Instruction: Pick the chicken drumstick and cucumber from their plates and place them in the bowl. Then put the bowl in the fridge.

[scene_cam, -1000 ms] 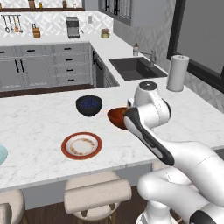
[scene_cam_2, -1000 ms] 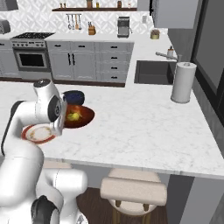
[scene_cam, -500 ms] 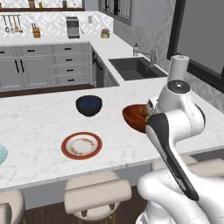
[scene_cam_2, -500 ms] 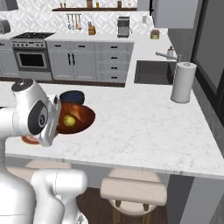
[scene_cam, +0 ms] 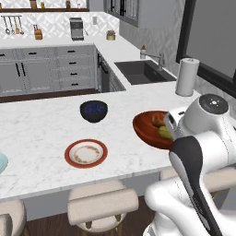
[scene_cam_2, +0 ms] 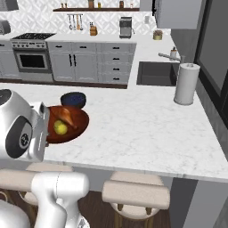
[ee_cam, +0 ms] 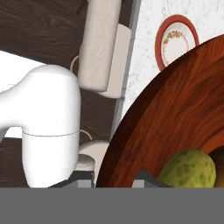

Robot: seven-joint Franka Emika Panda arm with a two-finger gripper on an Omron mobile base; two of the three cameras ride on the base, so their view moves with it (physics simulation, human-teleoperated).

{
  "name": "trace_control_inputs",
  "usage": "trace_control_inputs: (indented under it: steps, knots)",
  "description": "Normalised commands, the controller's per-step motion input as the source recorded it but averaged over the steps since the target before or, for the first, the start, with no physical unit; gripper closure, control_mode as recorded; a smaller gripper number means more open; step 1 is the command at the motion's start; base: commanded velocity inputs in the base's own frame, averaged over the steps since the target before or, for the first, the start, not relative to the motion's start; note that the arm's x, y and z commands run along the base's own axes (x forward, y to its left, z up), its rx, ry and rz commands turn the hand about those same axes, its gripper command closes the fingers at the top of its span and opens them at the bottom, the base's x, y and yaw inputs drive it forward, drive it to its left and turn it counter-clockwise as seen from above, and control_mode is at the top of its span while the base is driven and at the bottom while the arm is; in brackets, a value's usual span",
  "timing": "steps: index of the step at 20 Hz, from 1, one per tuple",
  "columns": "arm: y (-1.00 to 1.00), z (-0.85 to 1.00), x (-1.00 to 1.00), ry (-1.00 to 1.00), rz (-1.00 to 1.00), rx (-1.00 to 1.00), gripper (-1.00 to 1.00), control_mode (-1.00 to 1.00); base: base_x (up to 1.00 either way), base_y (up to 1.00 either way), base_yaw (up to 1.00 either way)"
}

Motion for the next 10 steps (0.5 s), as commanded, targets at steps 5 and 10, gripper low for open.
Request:
trace_control_inputs:
  steps: [5,10]
  knots:
    - [0.0,0.04,0.01,0.12,-0.01,-0.09,1.0,-1.0,0.0,0.0,0.0]
    - [0.0,0.0,0.0,0.0,0.0,0.0,1.0,-1.0,0.0,0.0,0.0]
